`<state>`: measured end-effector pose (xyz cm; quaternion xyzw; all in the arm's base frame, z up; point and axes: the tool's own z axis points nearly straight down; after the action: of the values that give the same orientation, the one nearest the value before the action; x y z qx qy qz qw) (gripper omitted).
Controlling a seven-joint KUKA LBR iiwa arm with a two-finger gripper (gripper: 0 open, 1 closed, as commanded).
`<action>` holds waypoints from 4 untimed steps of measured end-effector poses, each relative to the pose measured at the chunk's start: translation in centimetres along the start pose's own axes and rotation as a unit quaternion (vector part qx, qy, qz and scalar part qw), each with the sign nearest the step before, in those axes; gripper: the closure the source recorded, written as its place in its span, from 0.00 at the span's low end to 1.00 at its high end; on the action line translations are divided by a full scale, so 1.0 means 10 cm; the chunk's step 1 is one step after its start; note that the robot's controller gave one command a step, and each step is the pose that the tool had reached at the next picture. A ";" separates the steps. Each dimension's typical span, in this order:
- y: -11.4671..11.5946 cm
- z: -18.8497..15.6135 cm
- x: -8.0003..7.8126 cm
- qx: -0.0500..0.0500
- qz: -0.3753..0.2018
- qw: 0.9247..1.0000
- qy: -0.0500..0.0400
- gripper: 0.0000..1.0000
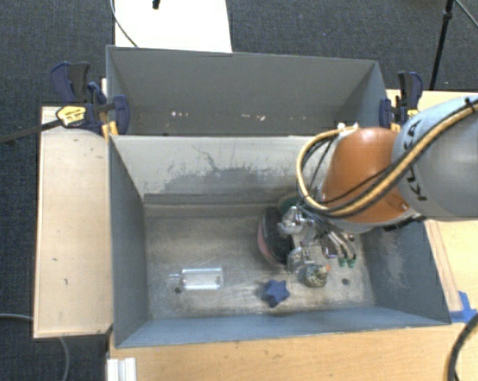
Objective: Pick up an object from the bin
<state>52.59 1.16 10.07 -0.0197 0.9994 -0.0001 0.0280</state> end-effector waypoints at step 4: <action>0.18 -1.69 -0.67 -0.003 -0.099 0.995 0.021 1.00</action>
Offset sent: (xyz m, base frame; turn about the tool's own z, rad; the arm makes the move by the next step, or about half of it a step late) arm 0.0475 0.0531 -0.0307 0.0038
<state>58.28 3.25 27.31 -0.1187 0.9929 -0.0003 0.0071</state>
